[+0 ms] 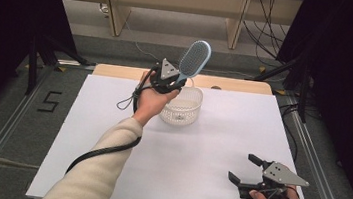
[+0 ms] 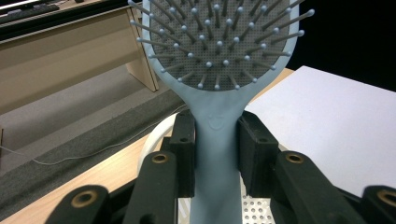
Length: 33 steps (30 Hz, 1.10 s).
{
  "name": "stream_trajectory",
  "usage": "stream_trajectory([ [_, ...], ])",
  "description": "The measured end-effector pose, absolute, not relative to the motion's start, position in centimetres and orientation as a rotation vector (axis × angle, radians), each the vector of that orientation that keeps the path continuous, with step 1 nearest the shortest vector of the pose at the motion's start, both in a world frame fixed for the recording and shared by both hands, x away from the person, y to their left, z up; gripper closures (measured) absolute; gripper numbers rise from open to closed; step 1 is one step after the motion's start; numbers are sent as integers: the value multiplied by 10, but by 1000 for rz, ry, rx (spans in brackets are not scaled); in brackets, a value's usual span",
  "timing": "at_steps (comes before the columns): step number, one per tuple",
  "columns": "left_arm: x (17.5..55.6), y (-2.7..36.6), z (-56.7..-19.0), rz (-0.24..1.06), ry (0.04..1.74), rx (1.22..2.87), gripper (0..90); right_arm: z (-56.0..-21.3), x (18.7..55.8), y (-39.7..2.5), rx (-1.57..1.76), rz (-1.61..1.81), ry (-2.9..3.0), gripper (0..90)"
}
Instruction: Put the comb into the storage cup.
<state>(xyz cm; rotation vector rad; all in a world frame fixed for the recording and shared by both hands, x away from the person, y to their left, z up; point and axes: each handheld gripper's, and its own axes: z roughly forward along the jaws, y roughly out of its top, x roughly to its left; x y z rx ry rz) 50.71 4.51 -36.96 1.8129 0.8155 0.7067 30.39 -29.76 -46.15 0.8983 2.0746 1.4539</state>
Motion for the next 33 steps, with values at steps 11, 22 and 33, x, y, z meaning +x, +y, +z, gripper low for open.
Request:
stream_trajectory([
  [11,511,44,-374,715,820,1813,697,-462,304,-298,898,1455,2076,79],
  [22,513,41,-377,718,816,1819,696,-462,304,-298,895,1454,2076,79],
  [33,515,38,-382,706,807,1829,696,-462,304,-298,894,1453,2079,79],
])
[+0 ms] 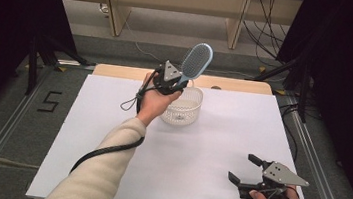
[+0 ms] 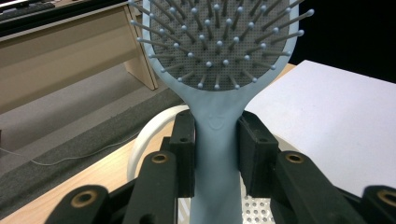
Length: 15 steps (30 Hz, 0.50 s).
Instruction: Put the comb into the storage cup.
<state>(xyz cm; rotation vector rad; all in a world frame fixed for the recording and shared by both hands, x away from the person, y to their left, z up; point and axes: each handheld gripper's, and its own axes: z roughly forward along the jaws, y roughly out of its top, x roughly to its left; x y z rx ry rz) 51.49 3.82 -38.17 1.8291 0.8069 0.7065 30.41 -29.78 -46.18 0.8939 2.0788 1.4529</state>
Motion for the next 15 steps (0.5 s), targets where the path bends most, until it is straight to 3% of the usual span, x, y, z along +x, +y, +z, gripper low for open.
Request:
stream_trajectory([
  [15,517,36,-387,717,809,1841,696,-462,304,-298,898,1457,2075,80],
])
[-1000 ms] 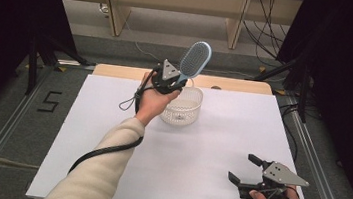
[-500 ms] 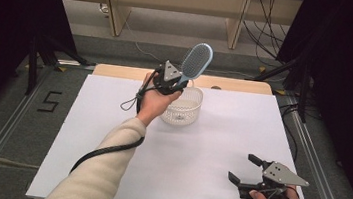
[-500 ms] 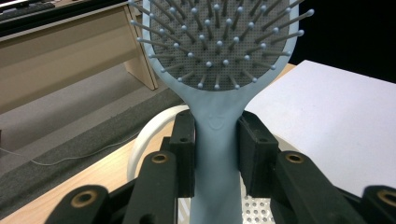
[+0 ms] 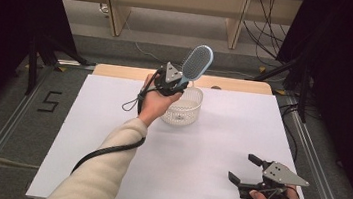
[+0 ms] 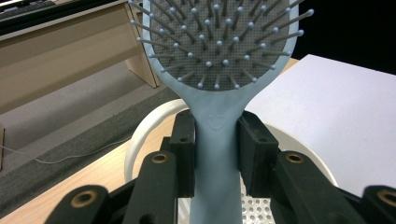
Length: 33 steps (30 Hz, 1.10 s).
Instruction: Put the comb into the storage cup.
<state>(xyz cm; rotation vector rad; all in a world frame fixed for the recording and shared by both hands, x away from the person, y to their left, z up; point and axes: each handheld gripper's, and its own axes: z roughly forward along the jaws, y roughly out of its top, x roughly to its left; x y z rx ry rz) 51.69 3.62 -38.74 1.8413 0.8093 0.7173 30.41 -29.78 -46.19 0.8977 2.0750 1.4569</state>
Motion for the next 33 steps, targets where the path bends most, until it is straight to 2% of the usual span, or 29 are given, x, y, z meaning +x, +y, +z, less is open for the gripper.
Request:
stream_trajectory([
  [33,521,36,-396,739,817,1850,696,-462,304,-298,895,1455,2078,79],
])
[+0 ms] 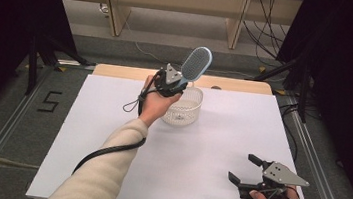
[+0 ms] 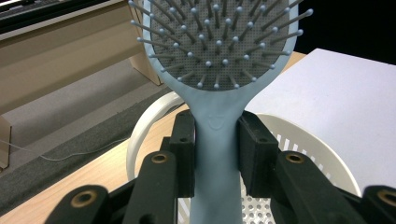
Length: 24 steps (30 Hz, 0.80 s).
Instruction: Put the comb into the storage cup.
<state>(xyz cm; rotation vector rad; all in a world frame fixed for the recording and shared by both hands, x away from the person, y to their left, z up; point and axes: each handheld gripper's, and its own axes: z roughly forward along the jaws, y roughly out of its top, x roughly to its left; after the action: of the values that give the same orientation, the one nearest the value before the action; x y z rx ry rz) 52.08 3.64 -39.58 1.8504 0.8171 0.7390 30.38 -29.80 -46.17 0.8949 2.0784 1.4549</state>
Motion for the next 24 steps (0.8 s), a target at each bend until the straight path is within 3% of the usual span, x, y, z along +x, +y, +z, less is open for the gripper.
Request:
stream_trajectory([
  [24,523,35,-403,734,816,1857,695,-462,304,-298,898,1456,2078,79],
])
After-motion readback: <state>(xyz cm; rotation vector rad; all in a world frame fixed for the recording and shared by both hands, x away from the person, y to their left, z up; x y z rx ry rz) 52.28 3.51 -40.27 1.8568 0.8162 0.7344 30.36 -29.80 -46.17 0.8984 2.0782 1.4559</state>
